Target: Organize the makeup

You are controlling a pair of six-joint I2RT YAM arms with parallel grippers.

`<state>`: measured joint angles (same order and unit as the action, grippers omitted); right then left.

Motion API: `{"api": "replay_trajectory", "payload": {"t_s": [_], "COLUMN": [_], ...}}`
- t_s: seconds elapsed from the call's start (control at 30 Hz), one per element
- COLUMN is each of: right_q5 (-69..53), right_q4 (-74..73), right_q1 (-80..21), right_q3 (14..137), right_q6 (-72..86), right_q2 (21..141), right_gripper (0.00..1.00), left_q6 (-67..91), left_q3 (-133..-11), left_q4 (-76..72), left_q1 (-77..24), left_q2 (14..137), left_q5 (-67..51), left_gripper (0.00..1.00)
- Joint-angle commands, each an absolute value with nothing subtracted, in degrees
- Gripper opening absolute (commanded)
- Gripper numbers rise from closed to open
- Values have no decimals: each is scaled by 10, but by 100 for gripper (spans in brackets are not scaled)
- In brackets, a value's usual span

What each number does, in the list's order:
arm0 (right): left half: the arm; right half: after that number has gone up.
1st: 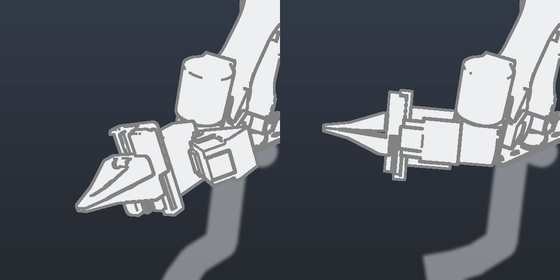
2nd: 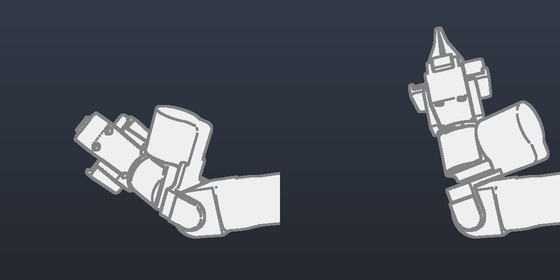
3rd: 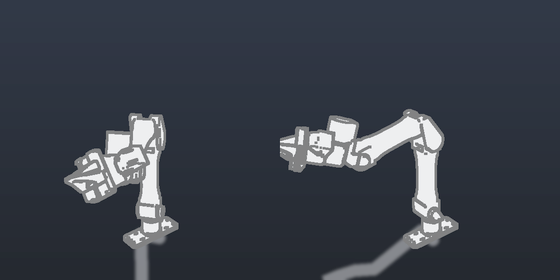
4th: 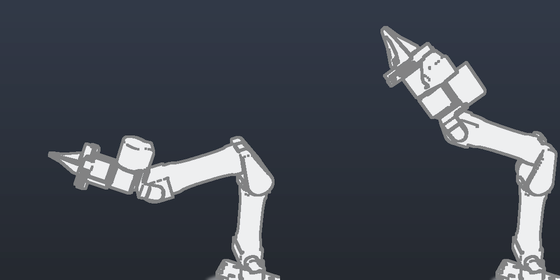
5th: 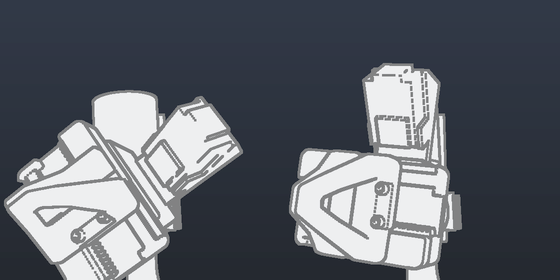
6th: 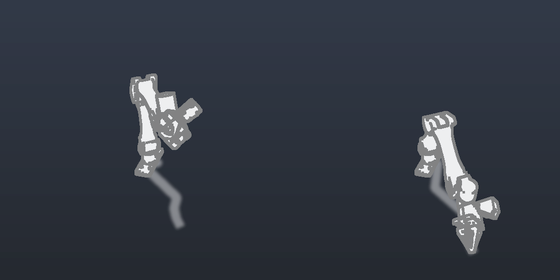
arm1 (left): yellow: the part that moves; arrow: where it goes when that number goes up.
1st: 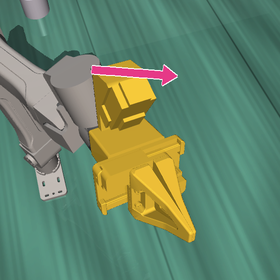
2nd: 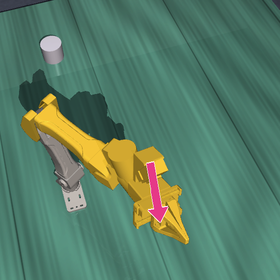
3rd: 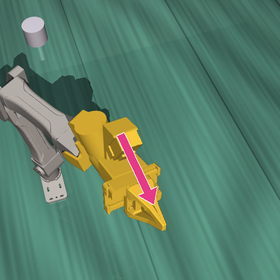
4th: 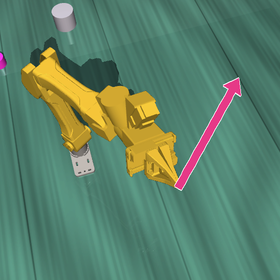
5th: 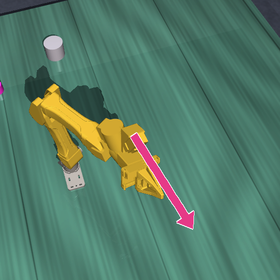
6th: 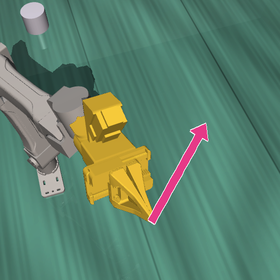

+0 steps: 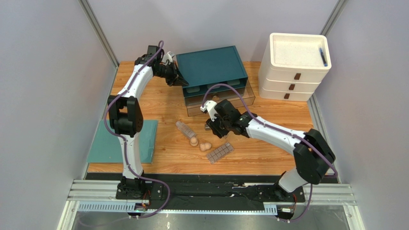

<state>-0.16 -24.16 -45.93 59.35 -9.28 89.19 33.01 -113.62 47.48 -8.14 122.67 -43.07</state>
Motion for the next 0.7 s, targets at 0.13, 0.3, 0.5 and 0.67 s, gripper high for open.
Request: {"api": "replay_trajectory", "payload": {"t_s": [0.13, 0.3, 0.5, 0.67], "right_q5": [-39, -16, -14, -11], "right_q4": [-239, -207, -188, -192], "right_q1": [-453, -423, -392, -381], "right_q3": [688, 773, 866, 938], "right_q6": [-124, -141, -155, -155], "right_q2": [792, 820, 927, 1005], "right_gripper": [0, 0, 0, 0], "left_q6": [301, 300, 299, 301], "left_q3": [-1125, -1126, -1123, -1123], "left_q4": [518, 517, 518, 519], "left_q1": [-79, -79, -79, -79], "left_q2": [1223, 1227, 1228, 1229], "left_q5": [-408, -408, -408, -407], "left_gripper": [0, 0, 0, 0]}}
